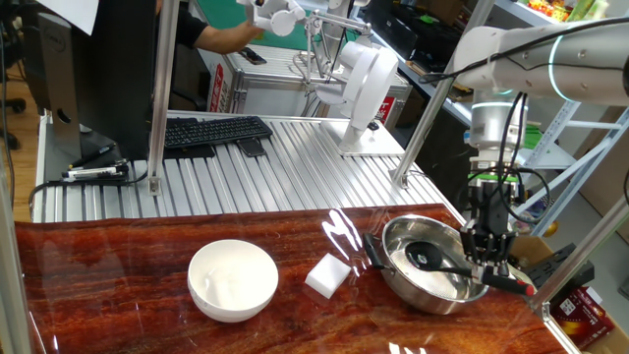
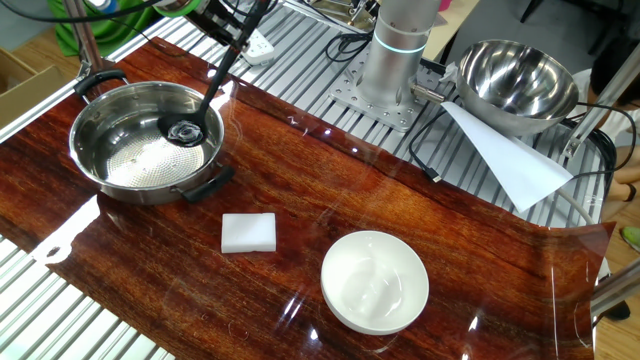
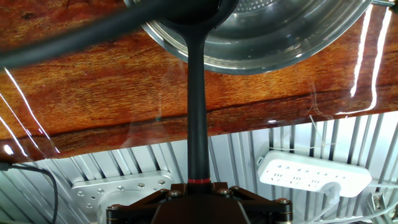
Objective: Scoop water with a large spoon from one bowl to another
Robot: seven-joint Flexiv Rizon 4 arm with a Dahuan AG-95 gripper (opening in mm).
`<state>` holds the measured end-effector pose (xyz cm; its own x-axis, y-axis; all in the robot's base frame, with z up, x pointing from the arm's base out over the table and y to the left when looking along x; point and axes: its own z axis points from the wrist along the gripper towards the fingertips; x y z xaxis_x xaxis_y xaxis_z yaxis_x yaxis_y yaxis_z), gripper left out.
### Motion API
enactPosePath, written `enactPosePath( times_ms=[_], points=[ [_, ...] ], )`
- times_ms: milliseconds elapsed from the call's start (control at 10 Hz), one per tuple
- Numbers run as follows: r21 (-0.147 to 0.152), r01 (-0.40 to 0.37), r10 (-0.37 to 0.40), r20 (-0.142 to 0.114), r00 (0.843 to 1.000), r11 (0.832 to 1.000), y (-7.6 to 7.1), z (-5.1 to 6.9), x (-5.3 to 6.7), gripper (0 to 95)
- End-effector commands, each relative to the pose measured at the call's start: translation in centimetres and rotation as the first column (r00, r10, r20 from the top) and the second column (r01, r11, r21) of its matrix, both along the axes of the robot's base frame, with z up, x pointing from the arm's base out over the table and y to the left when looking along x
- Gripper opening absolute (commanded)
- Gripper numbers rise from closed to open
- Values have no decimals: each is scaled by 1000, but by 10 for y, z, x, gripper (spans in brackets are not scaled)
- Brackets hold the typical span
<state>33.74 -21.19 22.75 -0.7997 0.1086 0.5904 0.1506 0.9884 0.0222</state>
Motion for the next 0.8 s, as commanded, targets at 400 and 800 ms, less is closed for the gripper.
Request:
enactPosePath(
  times_ms=[400,800],
  points=[
    [28,-23,22,45,999,999,0,-1,-1,0],
    [33,-25,21,111,994,999,0,-1,-1,0]
  ],
)
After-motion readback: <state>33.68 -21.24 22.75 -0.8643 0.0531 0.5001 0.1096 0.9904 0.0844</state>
